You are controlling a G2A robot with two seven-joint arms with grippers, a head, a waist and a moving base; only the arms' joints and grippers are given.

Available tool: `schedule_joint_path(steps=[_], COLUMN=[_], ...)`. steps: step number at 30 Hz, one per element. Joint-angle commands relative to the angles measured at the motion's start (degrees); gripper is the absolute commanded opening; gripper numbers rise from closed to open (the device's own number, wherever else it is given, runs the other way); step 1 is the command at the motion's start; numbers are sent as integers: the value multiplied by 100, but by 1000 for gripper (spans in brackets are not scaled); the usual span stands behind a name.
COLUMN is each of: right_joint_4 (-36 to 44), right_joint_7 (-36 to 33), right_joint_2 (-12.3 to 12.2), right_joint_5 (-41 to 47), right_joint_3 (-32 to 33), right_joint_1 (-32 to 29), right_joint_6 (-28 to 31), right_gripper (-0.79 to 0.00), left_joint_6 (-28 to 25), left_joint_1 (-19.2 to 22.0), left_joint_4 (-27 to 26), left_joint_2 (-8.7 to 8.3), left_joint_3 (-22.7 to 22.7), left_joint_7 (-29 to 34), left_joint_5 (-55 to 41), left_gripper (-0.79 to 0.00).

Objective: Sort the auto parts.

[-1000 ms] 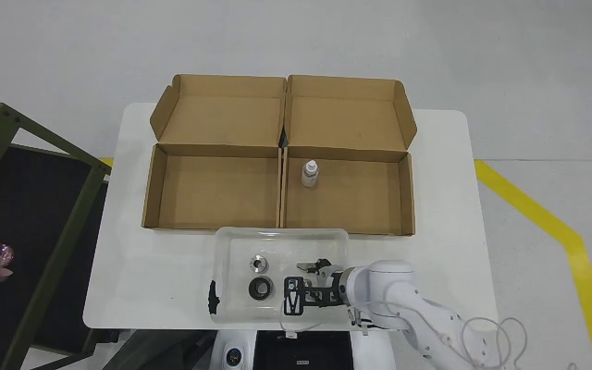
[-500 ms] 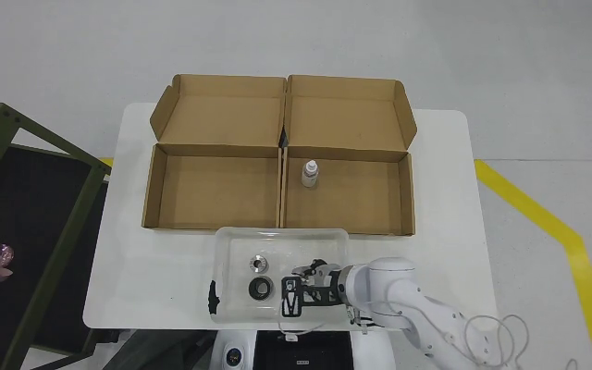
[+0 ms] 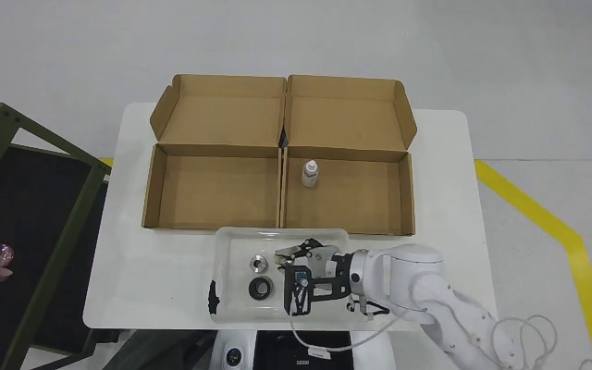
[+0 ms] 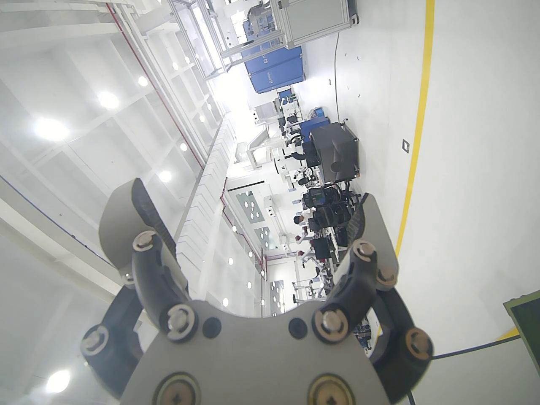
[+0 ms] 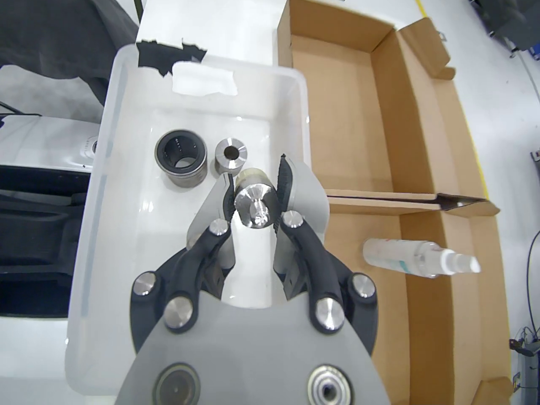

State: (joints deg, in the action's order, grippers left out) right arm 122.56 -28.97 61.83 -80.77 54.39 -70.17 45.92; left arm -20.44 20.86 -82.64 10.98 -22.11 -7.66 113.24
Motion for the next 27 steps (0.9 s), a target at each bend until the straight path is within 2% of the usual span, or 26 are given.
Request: schedule_joint_path(steps=[1, 18, 27], right_joint_4=[106, 314, 186], right_joint_7=[145, 845, 872], right_joint_2=[-21, -117, -161], right_joint_5=[11, 94, 262], right_joint_3=[140, 804, 1136], right_joint_1=[-24, -304, -363], right_joint_6=[7, -217, -229], right_gripper=[-785, -785, -785], left_joint_6=[0, 0, 0], left_joint_1=[0, 0, 0], left_joint_4=[0, 0, 0], left_joint_2=[0, 0, 0], left_joint_3=[0, 0, 0], left_joint_7=[0, 0, 0], left_joint_5=[0, 0, 0], left_gripper=[0, 0, 0])
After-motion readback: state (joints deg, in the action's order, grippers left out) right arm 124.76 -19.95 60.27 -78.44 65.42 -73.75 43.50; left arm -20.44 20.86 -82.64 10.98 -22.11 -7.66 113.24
